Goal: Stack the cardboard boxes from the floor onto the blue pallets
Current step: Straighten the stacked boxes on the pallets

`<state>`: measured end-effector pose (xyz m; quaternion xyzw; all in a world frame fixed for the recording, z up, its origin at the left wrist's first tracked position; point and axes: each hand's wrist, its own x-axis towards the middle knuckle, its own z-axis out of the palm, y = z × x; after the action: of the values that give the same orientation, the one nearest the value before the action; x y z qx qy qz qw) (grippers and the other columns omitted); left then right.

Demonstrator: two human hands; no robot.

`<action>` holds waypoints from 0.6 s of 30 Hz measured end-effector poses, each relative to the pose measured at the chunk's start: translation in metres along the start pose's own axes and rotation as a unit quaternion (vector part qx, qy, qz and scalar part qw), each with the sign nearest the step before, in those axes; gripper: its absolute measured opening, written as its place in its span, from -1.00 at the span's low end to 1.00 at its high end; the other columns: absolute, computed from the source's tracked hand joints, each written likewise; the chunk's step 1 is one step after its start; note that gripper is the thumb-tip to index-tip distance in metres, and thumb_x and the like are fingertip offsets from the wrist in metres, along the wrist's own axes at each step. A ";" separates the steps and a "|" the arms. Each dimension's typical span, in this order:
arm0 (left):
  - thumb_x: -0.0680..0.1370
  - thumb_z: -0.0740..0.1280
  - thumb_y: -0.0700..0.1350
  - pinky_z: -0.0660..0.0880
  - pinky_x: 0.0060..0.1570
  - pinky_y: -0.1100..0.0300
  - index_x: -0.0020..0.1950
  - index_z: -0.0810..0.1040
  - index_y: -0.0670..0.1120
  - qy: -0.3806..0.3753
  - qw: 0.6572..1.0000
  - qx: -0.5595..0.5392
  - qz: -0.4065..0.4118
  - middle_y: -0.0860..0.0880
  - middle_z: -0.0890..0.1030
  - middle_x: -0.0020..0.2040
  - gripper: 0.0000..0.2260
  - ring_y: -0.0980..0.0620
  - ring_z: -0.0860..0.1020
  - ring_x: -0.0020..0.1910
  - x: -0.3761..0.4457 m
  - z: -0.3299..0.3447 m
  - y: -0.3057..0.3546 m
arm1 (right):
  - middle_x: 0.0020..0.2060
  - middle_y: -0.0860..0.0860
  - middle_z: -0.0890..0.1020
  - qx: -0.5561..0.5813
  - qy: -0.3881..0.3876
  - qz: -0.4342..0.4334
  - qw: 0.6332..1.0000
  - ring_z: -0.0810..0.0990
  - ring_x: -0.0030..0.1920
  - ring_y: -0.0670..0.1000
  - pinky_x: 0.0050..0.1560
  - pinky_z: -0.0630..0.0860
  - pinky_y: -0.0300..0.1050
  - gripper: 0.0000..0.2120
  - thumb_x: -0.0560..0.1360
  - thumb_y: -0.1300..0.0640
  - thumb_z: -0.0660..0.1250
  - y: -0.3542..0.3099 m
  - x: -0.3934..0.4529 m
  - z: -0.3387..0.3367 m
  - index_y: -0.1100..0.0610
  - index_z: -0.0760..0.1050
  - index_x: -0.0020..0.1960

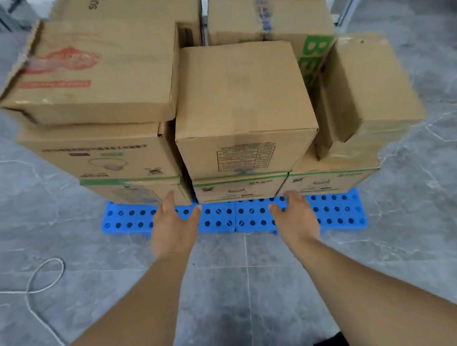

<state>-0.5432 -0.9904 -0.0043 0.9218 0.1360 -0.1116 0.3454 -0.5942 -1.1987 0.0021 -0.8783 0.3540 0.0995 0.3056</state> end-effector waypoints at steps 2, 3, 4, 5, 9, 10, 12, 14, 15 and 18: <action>0.50 0.31 0.11 0.45 0.12 -0.03 0.47 0.18 0.04 0.028 0.999 -0.032 0.015 0.02 0.37 0.39 -0.41 -0.01 0.37 0.33 0.019 0.025 -0.014 | 0.25 0.06 0.47 0.015 0.047 -0.018 0.999 0.53 0.10 0.11 -0.14 0.45 -0.06 -0.57 0.55 -0.03 0.22 0.010 0.025 0.019 0.12 0.31 0.35; 0.50 0.31 0.11 0.46 0.05 0.00 0.46 0.20 0.04 0.045 0.998 -0.047 0.023 0.03 0.40 0.36 -0.42 -0.01 0.40 0.28 0.027 0.035 -0.019 | 0.24 0.07 0.48 0.032 0.067 -0.026 0.997 0.54 0.09 0.11 -0.14 0.45 -0.06 -0.57 0.55 -0.02 0.22 0.014 0.037 0.026 0.12 0.31 0.35; 0.50 0.31 0.11 0.45 0.01 0.03 0.45 0.22 0.03 0.062 0.996 -0.063 0.031 0.03 0.42 0.34 -0.43 -0.01 0.42 0.26 0.034 0.043 -0.022 | 0.24 0.07 0.49 0.048 0.085 -0.032 0.995 0.54 0.09 0.12 -0.13 0.48 -0.03 -0.57 0.55 0.00 0.22 0.016 0.046 0.032 0.12 0.30 0.36; 0.50 0.31 0.10 0.42 -0.01 0.05 0.44 0.23 0.02 0.077 0.993 -0.078 0.037 0.03 0.43 0.32 -0.44 -0.01 0.42 0.26 0.038 0.049 -0.024 | 0.23 0.07 0.50 0.061 0.103 -0.035 0.992 0.55 0.07 0.13 -0.12 0.49 -0.01 -0.57 0.55 0.01 0.22 0.018 0.054 0.036 0.13 0.28 0.37; 0.53 0.30 0.03 0.34 0.02 0.14 0.43 0.27 -0.02 0.083 0.989 -0.109 0.046 -0.03 0.41 0.35 -0.50 -0.01 0.40 0.29 0.034 0.059 -0.021 | 0.25 0.07 0.48 0.089 0.126 -0.021 0.988 0.56 0.06 0.13 -0.15 0.48 -0.02 -0.53 0.55 0.06 0.21 0.017 0.061 0.031 0.10 0.21 0.42; 0.54 0.29 0.01 0.34 0.03 0.15 0.44 0.26 -0.03 0.076 0.990 -0.108 0.047 -0.04 0.40 0.36 -0.51 -0.02 0.40 0.29 0.031 0.060 -0.020 | 0.27 0.06 0.47 0.100 0.119 -0.019 0.988 0.56 0.08 0.13 -0.12 0.51 0.01 -0.51 0.55 0.08 0.21 0.017 0.059 0.029 0.09 0.19 0.44; 0.57 0.25 -0.03 0.38 0.07 0.09 0.46 0.25 -0.05 0.064 0.991 -0.111 0.047 -0.06 0.37 0.37 -0.53 -0.07 0.42 0.26 0.029 0.062 -0.014 | 0.24 0.07 0.50 0.134 0.106 -0.017 0.985 0.58 0.05 0.13 -0.10 0.55 0.05 -0.49 0.55 0.12 0.20 0.019 0.060 0.026 0.07 0.16 0.46; 0.59 0.20 -0.10 0.40 0.07 0.06 0.47 0.24 -0.06 0.040 0.989 -0.134 0.040 -0.08 0.35 0.37 -0.56 -0.09 0.46 0.19 0.034 0.065 -0.006 | -0.02 0.09 0.61 0.191 0.096 -0.006 0.977 0.56 -0.19 0.10 -0.29 0.49 -0.04 -0.49 0.52 0.19 0.18 0.019 0.068 0.023 0.04 0.19 0.45; 0.60 0.17 -0.14 0.42 0.05 0.07 0.48 0.23 -0.06 0.022 0.987 -0.152 0.037 -0.09 0.34 0.39 -0.57 -0.07 0.48 0.13 0.037 0.067 -0.003 | -0.20 0.07 0.60 0.215 0.093 0.001 0.972 0.51 -0.33 0.06 -0.40 0.42 -0.10 -0.50 0.50 0.24 0.15 0.018 0.073 0.023 0.02 0.22 0.42; 0.61 0.11 -0.21 0.39 -0.10 0.23 0.51 0.16 -0.07 -0.028 0.980 -0.196 0.016 -0.06 0.32 0.43 -0.54 0.14 0.45 -0.16 0.043 0.068 -0.002 | -0.32 0.04 0.58 0.260 0.074 0.020 0.962 0.49 -0.40 0.02 -0.44 0.46 -0.10 -0.51 0.47 0.30 0.14 0.011 0.081 0.022 -0.01 0.28 0.36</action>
<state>-0.5111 -1.0262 -0.0685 0.8347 0.1308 -0.1031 0.5249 -0.5420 -1.2370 -0.0523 -0.7659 0.4073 -0.0555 0.4944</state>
